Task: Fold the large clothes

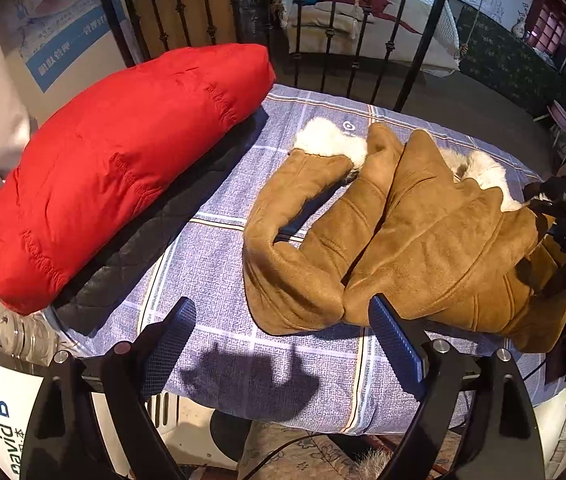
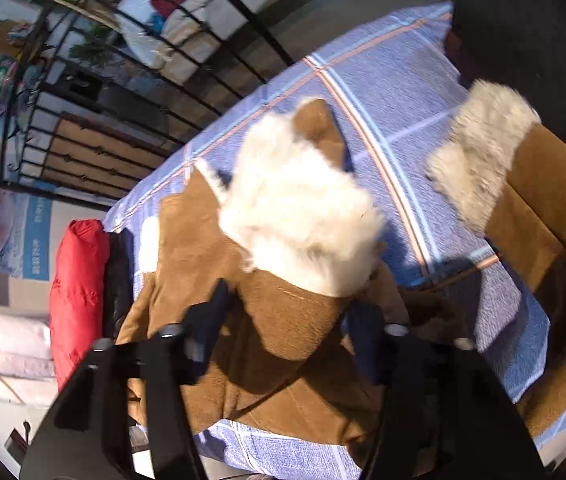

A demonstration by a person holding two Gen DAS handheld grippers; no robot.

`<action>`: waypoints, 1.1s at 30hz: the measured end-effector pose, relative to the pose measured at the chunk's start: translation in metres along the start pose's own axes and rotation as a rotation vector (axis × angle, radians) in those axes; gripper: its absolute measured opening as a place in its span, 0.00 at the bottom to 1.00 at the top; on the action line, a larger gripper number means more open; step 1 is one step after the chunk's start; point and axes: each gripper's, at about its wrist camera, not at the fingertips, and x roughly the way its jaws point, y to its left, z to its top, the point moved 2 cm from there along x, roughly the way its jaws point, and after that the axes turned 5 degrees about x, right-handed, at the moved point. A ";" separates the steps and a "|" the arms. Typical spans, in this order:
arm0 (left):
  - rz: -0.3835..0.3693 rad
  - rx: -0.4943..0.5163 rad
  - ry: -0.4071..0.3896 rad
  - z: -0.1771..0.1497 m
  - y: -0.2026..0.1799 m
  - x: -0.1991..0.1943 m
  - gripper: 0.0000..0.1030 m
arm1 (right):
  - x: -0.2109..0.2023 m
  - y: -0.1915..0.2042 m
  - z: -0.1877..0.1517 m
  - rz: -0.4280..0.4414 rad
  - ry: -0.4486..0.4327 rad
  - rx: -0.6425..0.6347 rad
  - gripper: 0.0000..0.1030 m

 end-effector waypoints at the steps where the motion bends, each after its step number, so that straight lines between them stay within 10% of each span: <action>1: 0.005 -0.016 0.003 0.000 0.005 0.001 0.84 | -0.005 0.012 -0.005 0.024 -0.002 -0.043 0.21; 5: 0.037 -0.054 -0.019 0.011 0.021 -0.002 0.84 | -0.064 0.057 -0.043 0.203 0.062 -0.260 0.15; 15: 0.028 -0.093 -0.065 0.060 0.029 0.005 0.84 | -0.094 0.003 -0.225 0.117 0.609 -0.389 0.13; 25: -0.229 0.226 0.012 0.071 -0.111 0.048 0.84 | -0.054 -0.053 -0.280 -0.019 0.635 -0.335 0.13; 29: -0.362 0.388 -0.104 0.080 -0.183 0.020 0.87 | -0.049 -0.066 -0.280 -0.021 0.594 -0.275 0.13; 33: -0.289 0.546 -0.141 0.081 -0.239 0.034 0.94 | -0.058 -0.068 -0.280 -0.002 0.534 -0.237 0.14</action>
